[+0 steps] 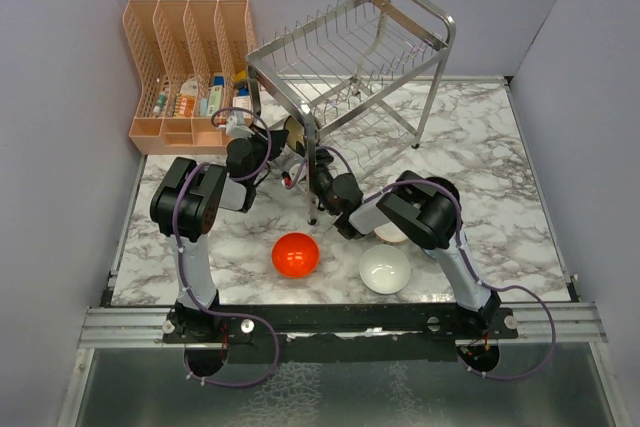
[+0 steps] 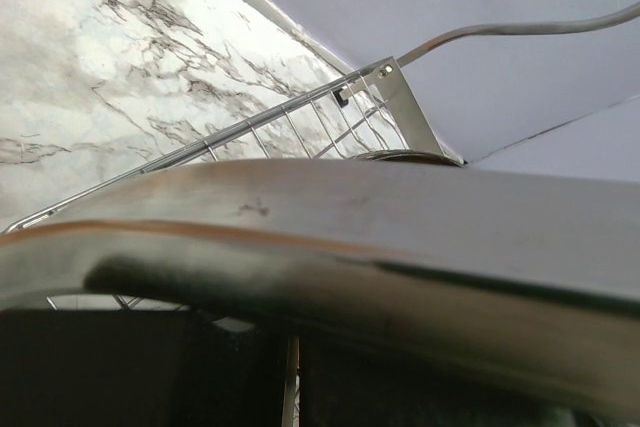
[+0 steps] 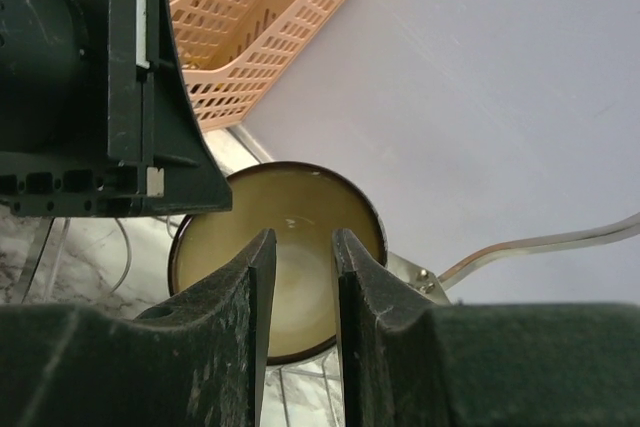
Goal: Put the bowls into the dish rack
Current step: Place the bowl in the dish rack.
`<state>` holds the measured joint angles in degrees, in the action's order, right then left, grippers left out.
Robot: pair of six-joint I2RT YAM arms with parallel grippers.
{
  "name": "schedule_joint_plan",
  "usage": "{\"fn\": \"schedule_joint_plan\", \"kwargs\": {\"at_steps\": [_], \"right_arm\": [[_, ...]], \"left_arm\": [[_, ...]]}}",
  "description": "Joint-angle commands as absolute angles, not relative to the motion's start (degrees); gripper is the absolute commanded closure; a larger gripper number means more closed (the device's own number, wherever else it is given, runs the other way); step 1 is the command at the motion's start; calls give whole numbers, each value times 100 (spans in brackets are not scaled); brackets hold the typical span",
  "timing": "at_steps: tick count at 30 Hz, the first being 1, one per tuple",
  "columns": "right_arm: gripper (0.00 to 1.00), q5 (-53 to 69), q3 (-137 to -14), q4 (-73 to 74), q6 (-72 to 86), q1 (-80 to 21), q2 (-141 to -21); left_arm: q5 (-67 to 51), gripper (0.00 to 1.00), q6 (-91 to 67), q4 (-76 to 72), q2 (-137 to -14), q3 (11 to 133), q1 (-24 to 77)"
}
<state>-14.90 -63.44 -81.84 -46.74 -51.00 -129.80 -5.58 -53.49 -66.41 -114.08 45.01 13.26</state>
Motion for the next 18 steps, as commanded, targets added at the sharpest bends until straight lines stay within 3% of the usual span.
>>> {"fn": "schedule_joint_plan", "kwargs": {"at_steps": [1, 13, 18], "right_arm": [[73, -1545, -6682, -9051, -5002, -5229, -13064], [79, -1954, -7268, -9002, -5349, -5070, -13538], [73, -1920, -7099, -8708, -5003, -4994, -13342]], "left_arm": [[-736, 100, -4995, -5147, -11831, 4535, 1261], [-826, 100, -4678, -4489, -11527, 4606, 1258], [-817, 100, -4624, -4452, -11494, 4618, 1249]]}}
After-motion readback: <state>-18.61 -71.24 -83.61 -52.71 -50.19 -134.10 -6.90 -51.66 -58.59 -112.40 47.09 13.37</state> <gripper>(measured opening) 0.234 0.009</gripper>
